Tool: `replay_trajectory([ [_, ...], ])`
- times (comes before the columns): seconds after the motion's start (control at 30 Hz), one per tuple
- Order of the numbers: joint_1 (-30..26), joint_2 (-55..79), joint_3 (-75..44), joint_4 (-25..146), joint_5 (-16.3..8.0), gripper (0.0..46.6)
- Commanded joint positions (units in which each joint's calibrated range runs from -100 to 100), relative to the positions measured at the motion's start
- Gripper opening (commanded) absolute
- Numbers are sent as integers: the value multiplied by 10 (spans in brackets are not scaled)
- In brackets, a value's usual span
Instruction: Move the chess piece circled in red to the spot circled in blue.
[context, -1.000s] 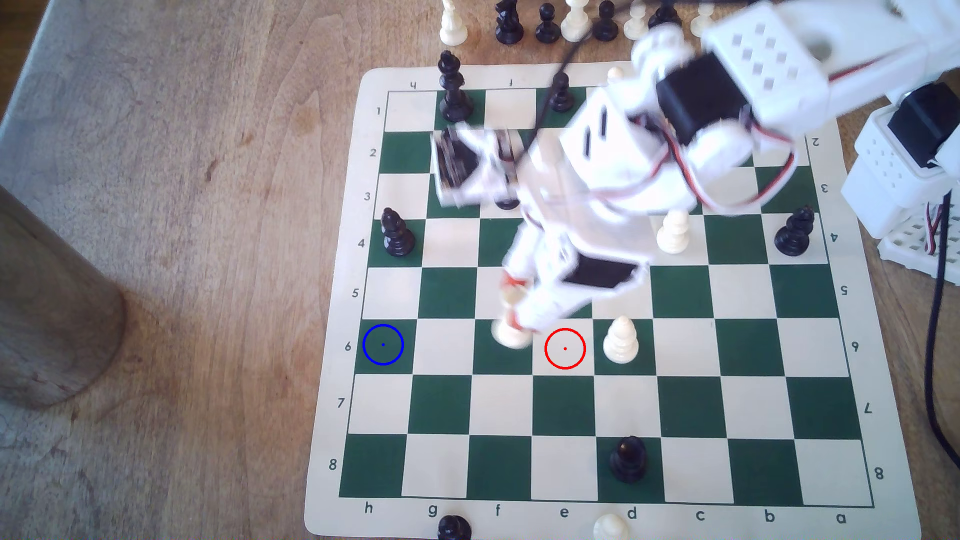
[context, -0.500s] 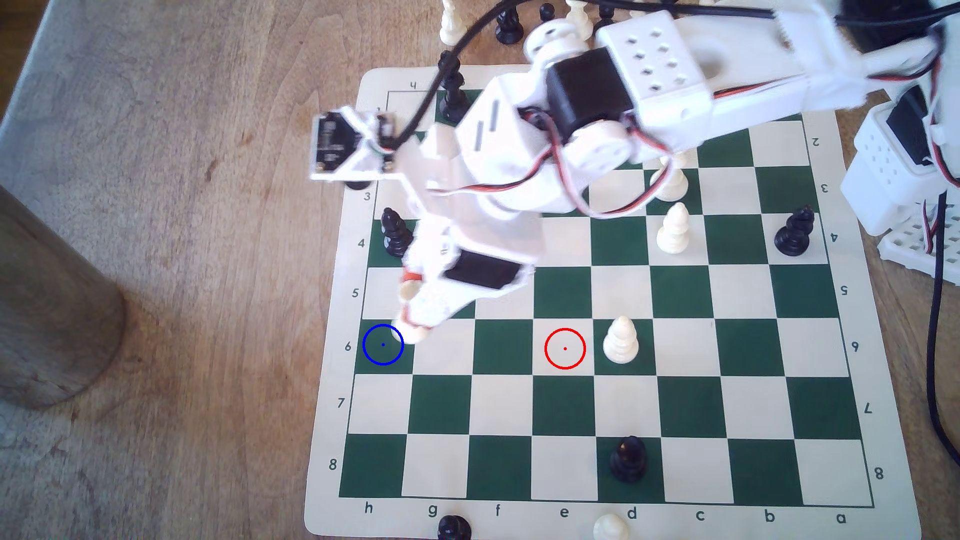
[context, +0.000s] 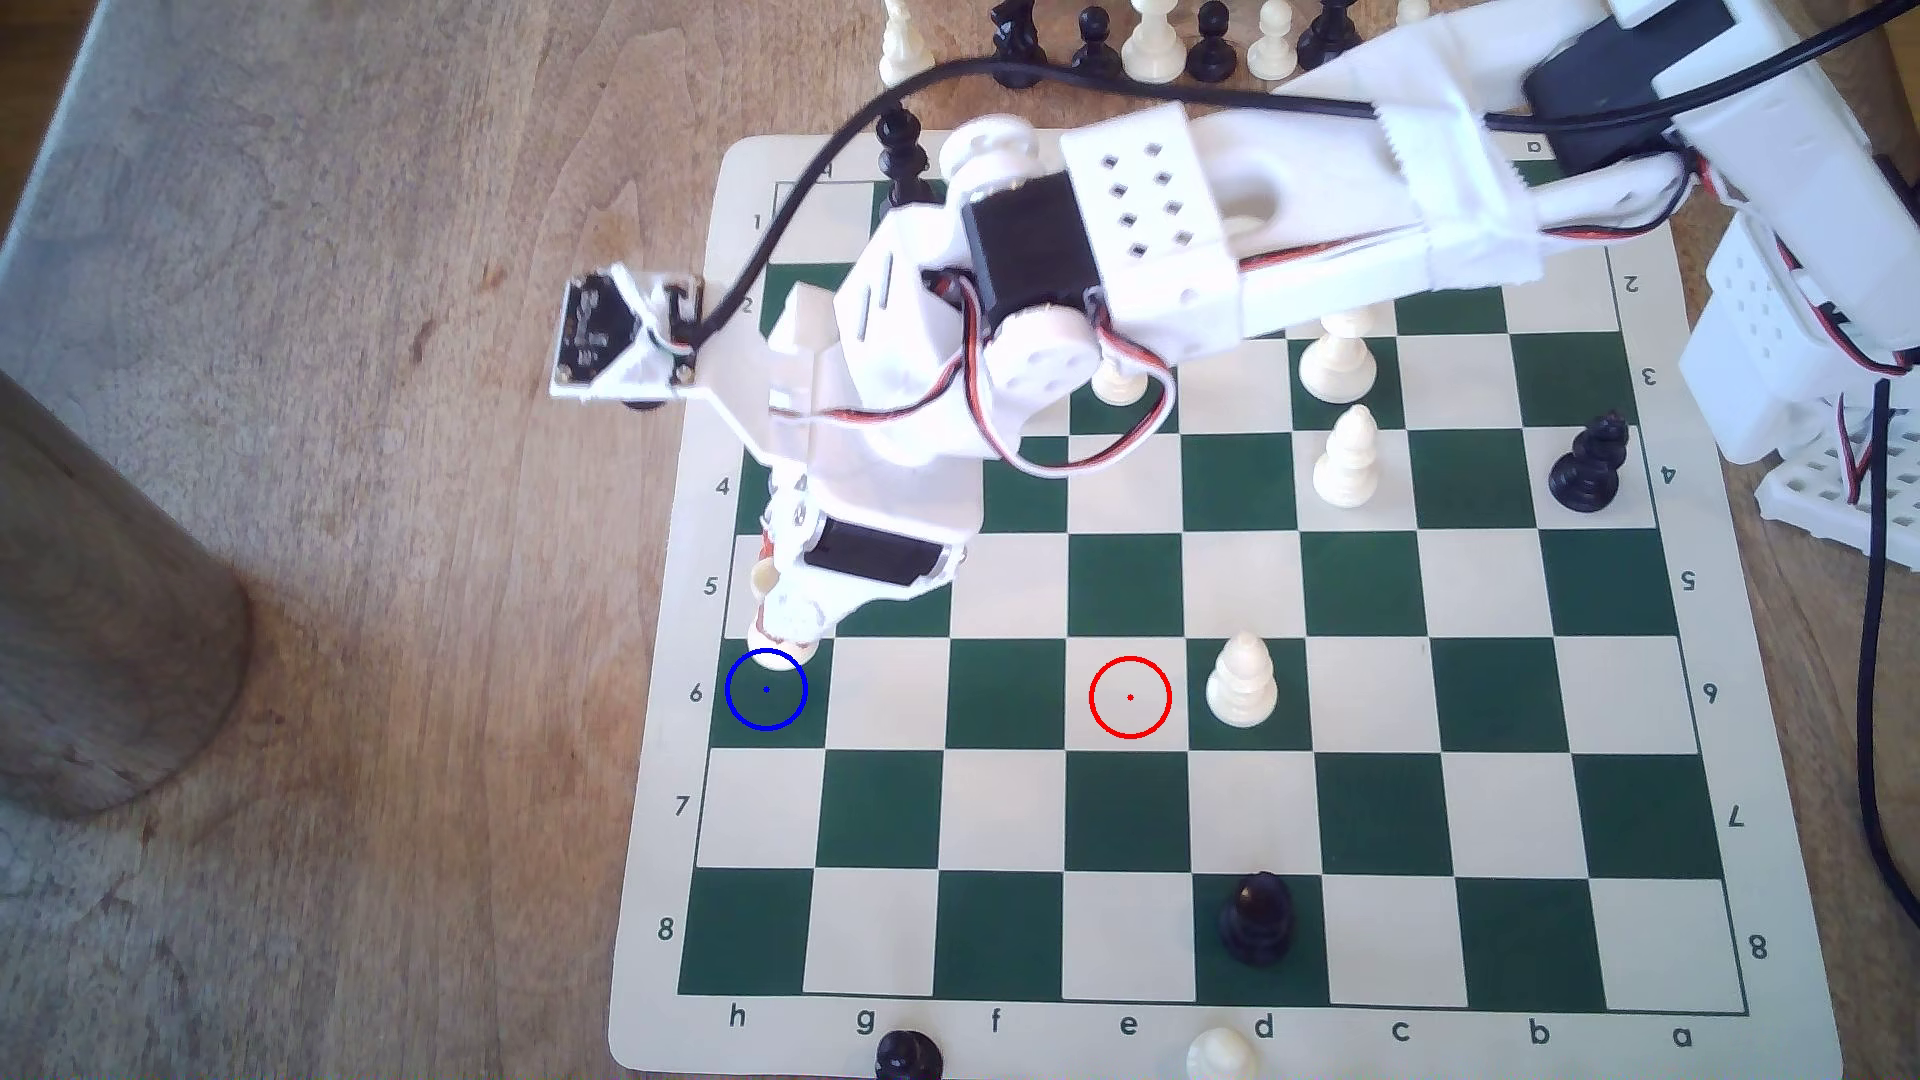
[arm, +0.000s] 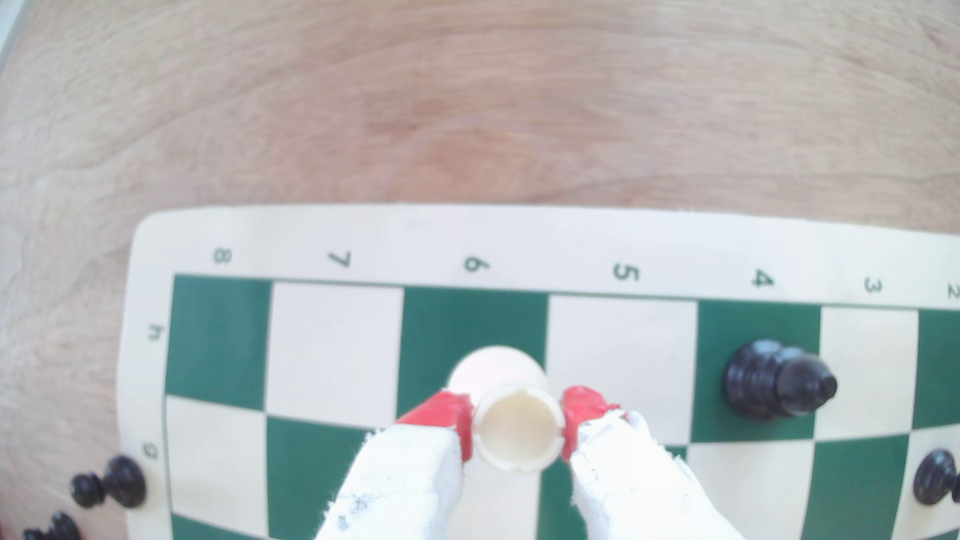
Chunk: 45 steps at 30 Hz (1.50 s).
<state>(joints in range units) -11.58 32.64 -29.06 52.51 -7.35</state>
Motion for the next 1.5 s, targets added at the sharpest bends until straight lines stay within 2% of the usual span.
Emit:
replay_trajectory([
  [0.0, 2, -10, -64, -24, 6, 54],
  [0.27, 0, 34, -117, -26, 6, 55],
  [1.0, -9, 52, -118, -19, 4, 70],
  [1.07, -8, 52, -118, -18, 5, 97],
  [1.13, -7, 52, -118, -14, 6, 158],
  [1.27, -7, 51, -118, -10, 5, 234],
  [1.4, -4, 34, -112, -10, 0, 282],
  [1.47, -3, 21, -103, -10, 0, 288],
])
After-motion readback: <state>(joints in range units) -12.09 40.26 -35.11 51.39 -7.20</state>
